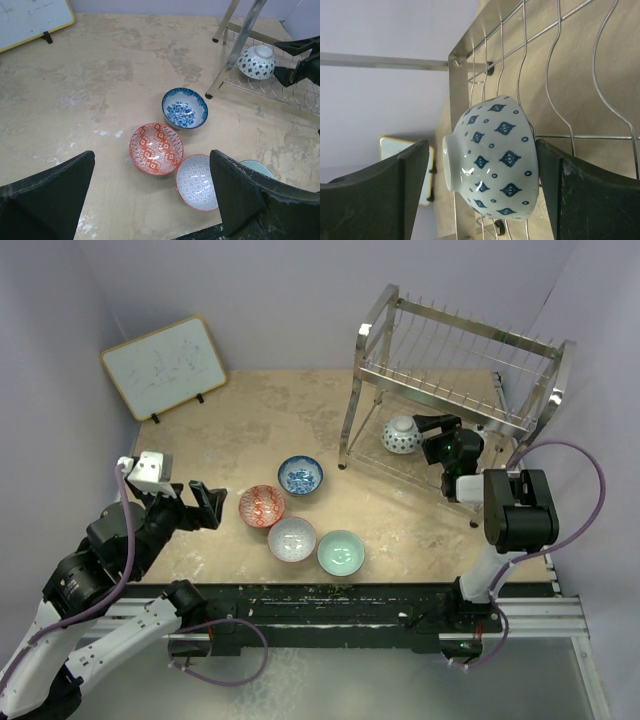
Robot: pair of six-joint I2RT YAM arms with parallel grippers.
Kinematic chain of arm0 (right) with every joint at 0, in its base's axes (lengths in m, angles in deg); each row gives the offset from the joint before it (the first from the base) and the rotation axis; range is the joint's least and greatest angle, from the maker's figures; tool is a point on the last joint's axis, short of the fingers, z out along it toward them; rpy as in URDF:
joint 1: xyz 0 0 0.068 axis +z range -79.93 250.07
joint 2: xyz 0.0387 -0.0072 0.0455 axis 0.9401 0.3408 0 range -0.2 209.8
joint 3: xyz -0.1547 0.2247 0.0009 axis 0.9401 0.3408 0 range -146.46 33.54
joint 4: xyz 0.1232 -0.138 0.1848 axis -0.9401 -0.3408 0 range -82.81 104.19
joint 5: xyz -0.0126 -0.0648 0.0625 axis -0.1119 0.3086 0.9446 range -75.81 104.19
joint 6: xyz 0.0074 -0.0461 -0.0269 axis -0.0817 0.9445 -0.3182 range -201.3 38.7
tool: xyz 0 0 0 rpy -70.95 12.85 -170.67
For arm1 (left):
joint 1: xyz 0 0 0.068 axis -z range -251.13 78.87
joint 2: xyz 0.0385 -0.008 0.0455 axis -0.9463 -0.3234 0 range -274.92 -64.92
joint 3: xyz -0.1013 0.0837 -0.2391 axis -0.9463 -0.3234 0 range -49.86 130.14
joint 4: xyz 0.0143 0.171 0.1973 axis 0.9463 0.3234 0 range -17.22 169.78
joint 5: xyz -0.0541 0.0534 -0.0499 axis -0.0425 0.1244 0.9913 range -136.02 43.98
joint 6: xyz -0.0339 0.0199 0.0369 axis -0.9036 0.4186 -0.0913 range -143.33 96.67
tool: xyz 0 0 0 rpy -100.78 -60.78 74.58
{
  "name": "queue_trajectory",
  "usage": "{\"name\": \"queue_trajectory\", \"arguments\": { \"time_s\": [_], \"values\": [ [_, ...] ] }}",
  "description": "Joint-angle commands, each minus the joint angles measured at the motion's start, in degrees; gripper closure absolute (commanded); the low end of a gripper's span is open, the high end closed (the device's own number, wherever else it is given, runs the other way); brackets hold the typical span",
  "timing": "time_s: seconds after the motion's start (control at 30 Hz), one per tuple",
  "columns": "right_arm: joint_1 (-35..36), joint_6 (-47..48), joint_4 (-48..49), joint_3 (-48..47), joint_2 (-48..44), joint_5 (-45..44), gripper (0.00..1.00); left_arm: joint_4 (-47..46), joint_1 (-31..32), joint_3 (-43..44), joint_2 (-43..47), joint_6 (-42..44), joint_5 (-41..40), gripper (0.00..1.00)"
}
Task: Load the bowls into the dish rack
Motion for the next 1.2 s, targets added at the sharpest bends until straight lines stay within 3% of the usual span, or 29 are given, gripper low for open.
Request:
{"name": "queue_trajectory", "arguments": {
  "time_s": [0.0,0.23,0.83,0.93,1.17],
  "values": [
    [-0.2,6.1,-9.7,-3.9,-4.0,-4.4,0.12,-3.2,0.2,-0.3,0.3,-0.3,0.9,0.01],
    [2.3,14.6,-22.8,-8.9,-7.6,-9.8,0.06,-2.9,0.2,-0.8,0.8,-0.6,1.0,0.01],
    [11.4,27.8,-40.2,-10.3,-15.5,-25.4,0.07,-2.4,0.2,-1.7,2.3,-1.4,0.9,0.01],
    [11.6,29.8,-42.2,-11.3,-15.0,-26.7,0.1,-2.5,0.2,-2.1,2.3,-1.7,1.1,0.01],
    [11.7,32.1,-43.1,-13.5,-12.9,-26.0,0.29,-2.5,0.2,-3.1,3.4,-2.0,0.4,0.01]
  ]
}}
